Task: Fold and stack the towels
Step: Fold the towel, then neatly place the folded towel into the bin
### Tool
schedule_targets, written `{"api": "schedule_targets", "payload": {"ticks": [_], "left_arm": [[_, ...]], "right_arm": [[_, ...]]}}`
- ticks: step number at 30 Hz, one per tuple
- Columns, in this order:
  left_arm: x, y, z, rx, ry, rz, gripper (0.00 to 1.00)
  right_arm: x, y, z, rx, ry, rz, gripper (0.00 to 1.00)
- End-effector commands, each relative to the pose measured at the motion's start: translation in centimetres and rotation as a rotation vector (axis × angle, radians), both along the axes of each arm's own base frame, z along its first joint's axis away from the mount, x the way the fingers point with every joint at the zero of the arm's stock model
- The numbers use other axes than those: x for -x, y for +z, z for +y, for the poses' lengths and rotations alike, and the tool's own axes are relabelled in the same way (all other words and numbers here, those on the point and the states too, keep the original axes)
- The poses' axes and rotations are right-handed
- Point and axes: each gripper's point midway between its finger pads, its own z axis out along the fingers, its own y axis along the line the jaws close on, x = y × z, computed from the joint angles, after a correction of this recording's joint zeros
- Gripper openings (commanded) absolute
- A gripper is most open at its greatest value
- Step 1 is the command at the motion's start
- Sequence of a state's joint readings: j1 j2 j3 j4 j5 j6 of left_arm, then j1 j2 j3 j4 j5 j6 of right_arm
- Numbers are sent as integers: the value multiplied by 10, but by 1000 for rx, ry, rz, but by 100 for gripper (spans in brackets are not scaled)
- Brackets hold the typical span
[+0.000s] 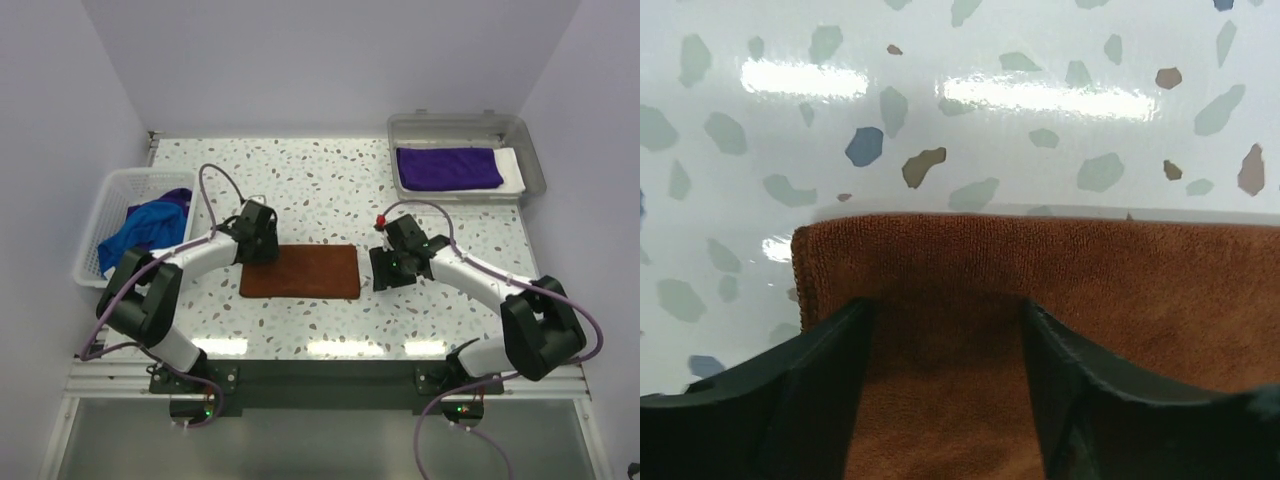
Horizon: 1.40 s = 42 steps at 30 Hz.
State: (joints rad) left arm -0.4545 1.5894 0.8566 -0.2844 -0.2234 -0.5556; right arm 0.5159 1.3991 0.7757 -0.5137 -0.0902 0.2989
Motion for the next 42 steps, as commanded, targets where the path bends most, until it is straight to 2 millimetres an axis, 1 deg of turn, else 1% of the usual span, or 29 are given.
{"api": "schedule_targets", "payload": {"ticks": [1,2,4,5,6,7,8,9,10,11,12,13,14,15,16,17,18,19,21,22,25,28,32,34,36,39,40,41,42], "left_arm": [[-15,40,5,-62,-75,-98,79],[-15,55,0,-53,-101,-138,85],[-11,73,-18,-81,-191,-184,96],[-8,84,-27,-81,-225,-210,97],[1,89,-47,-88,-290,-227,98],[5,97,-57,-95,-331,-239,98],[10,99,-70,-91,-369,-243,98],[24,100,-93,-74,-445,-242,97],[28,106,-107,-61,-480,-250,95],[34,100,-119,-62,-518,-235,93],[49,98,-139,-62,-585,-230,91],[52,103,-154,-61,-623,-243,86],[57,90,-165,-86,-662,-217,85],[70,85,-180,-101,-719,-210,83],[73,88,-193,-114,-758,-217,81],[77,71,-201,-153,-792,-183,80],[86,66,-208,-194,-832,-176,79],[84,58,-219,-220,-851,-168,76],[91,52,-233,-237,-892,-171,74],[91,44,-239,-248,-905,-163,72],[93,32,-250,-254,-928,-147,68],[91,23,-251,-276,-929,-133,66],[93,5,-246,-313,-930,-92,63],[93,-5,-239,-339,-922,-70,62],[96,-11,-235,-354,-916,-48,56],[102,-28,-223,-373,-884,1,45],[104,-30,-220,-370,-877,5,36],[105,-32,-219,-365,-872,8,31],[105,-36,-213,-371,-857,9,26]], "right_arm": [[-28,35,-12,4,-76,-93,57],[-34,35,-24,-15,-133,-81,62],[-39,36,-32,-76,-187,-60,68],[-44,36,-45,-82,-243,-60,74],[-45,35,-50,-84,-262,-56,77],[-45,35,-53,-88,-276,-54,79],[-46,34,-57,-98,-299,-45,83],[-46,33,-58,-106,-312,-43,84],[-47,32,-61,-111,-328,-41,86],[-44,28,-65,-123,-360,-25,87],[-47,28,-66,-138,-373,-36,87],[-46,27,-67,-146,-383,-34,87],[-44,24,-70,-158,-404,-23,87],[-45,25,-70,-167,-409,-31,87],[-44,24,-71,-171,-414,-28,87],[-44,22,-73,-172,-425,-23,87],[-43,22,-73,-178,-423,-21,87],[-42,21,-74,-183,-430,-18,87],[-39,18,-74,-188,-435,-9,87],[-39,18,-75,-194,-441,-9,87],[-35,15,-74,-209,-447,1,88],[-32,13,-74,-211,-448,5,88],[-29,10,-73,-219,-451,14,88],[-29,9,-72,-224,-452,13,87],[-28,10,-70,-235,-451,17,88],[-32,15,-67,-263,-448,0,88],[-33,18,-65,-275,-445,-7,88],[-34,20,-63,-289,-454,-11,88],[-36,23,-60,-311,-448,-17,88]]}}
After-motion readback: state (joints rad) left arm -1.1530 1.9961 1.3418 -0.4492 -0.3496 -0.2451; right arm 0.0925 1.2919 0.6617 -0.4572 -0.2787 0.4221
